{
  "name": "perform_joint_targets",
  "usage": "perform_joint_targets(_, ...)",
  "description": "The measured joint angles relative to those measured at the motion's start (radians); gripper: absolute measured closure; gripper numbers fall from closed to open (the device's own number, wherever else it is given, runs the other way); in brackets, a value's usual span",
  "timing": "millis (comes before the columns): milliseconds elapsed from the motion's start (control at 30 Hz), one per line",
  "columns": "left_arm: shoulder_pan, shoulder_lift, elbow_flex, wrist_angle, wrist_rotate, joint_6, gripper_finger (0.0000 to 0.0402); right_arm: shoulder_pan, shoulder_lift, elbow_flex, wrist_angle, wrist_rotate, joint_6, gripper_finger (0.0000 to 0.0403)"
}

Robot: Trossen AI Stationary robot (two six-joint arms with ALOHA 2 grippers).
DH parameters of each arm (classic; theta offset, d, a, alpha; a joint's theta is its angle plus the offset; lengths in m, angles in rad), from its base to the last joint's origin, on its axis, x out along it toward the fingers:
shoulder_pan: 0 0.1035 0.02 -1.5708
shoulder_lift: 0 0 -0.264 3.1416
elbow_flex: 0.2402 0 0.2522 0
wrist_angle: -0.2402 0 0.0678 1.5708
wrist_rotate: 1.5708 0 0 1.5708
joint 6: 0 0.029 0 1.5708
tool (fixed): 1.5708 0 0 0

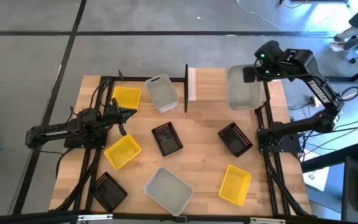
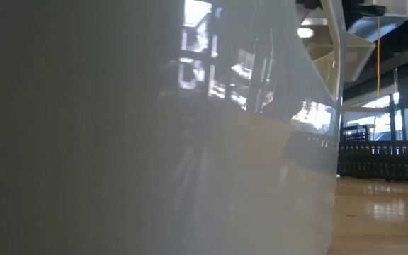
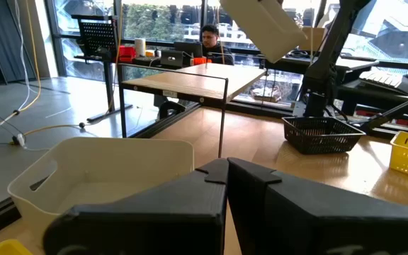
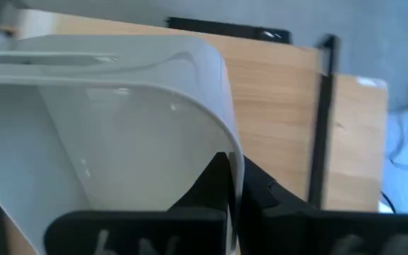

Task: Stack baskets on shelf by color
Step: Put the middle right white bin on the shelf

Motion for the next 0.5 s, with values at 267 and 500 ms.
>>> perform_joint_targets(267, 0.0, 0.0, 0.0, 0.0, 0.0, 0.0, 0.0401, -0.185, -0.033, -0.095, 0.019, 0.003, -0.097, 0.0403)
perform_joint_targets(500, 0.0, 0.0, 0.0, 0.0, 0.0, 0.0, 0.0401, -0.272, -0.03, -0.182, 0.106, -0.013, -0.157, 0.0403)
